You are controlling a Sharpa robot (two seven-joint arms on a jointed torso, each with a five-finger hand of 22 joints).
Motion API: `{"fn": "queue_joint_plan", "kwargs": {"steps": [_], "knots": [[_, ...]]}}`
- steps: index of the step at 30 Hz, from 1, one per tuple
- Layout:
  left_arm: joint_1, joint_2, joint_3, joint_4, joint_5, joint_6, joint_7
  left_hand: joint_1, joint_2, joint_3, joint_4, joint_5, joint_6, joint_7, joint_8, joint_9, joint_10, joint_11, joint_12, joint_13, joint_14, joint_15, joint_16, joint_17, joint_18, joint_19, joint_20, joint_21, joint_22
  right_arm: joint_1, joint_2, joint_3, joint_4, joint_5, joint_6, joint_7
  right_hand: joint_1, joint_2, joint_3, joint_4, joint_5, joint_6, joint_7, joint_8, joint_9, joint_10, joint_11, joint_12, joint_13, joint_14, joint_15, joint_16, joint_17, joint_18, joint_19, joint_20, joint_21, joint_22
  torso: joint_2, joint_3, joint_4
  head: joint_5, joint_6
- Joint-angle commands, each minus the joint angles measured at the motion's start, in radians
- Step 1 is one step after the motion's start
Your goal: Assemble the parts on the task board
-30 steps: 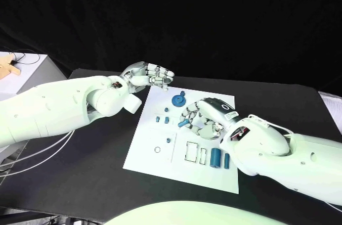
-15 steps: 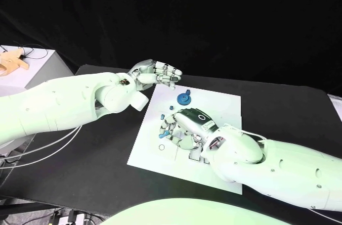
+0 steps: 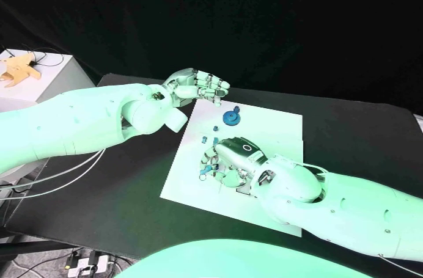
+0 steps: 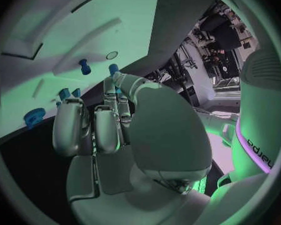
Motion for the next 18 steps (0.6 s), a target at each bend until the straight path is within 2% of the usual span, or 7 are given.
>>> {"fn": "queue_joint_plan", "kwargs": {"steps": [1, 11, 18], "knots": [[0.001, 0.002, 0.001, 0.002, 0.006, 0.014, 0.007, -0.001, 0.01, -0.007, -0.002, 0.0, -0.001, 0.009, -0.005, -0.001, -0.001, 0.005, -0.003, 0.001, -0.007, 0.002, -0.002, -0.001, 0.011, 0.0, 0.006, -0.004, -0.001, -0.002, 0.003, 0.0, -0.001, -0.033, 0.06, 0.0, -0.018, 0.001, 0.008, -0.001, 0.008, 0.0, 0.007, 0.025, 0.076, 0.023, -0.027, -0.006, 0.001, 0.02, -0.007, 0.004, 0.007, -0.015, 0.015, -0.006, -0.001, 0.151, 0.001, 0.0005, -0.0009, 0.001, -0.005], [0.001, 0.001, 0.001, 0.004, 0.006, 0.016, 0.006, -0.002, 0.01, -0.007, -0.001, 0.0, -0.001, 0.009, -0.005, -0.001, -0.001, 0.005, -0.003, 0.001, -0.007, 0.002, -0.002, -0.001, 0.011, 0.0, 0.006, -0.005, -0.002, -0.003, 0.009, -0.001, -0.008, -0.063, 0.062, -0.03, -0.022, 0.0, 0.01, -0.004, 0.012, -0.001, 0.007, 0.026, 0.079, 0.025, -0.027, -0.009, 0.003, 0.021, -0.007, 0.007, 0.011, -0.016, 0.016, -0.006, 0.002, 0.153, -0.001, -0.0021, 0.0026, -0.001, -0.013], [0.001, 0.0, 0.001, 0.006, 0.006, 0.015, 0.005, -0.002, 0.01, -0.007, -0.001, 0.0, -0.001, 0.009, -0.005, -0.001, -0.001, 0.005, -0.003, 0.001, -0.007, 0.002, -0.002, -0.001, 0.011, 0.0, 0.006, -0.005, -0.002, -0.004, 0.013, -0.001, -0.008, -0.073, 0.066, -0.041, -0.022, 0.0, 0.01, -0.004, 0.012, -0.001, 0.007, 0.026, 0.079, 0.025, -0.027, -0.009, 0.003, 0.021, -0.007, 0.007, 0.011, -0.016, 0.016, -0.006, 0.002, 0.153, -0.002, -0.0023, 0.0003, 0.002, -0.016]]}}
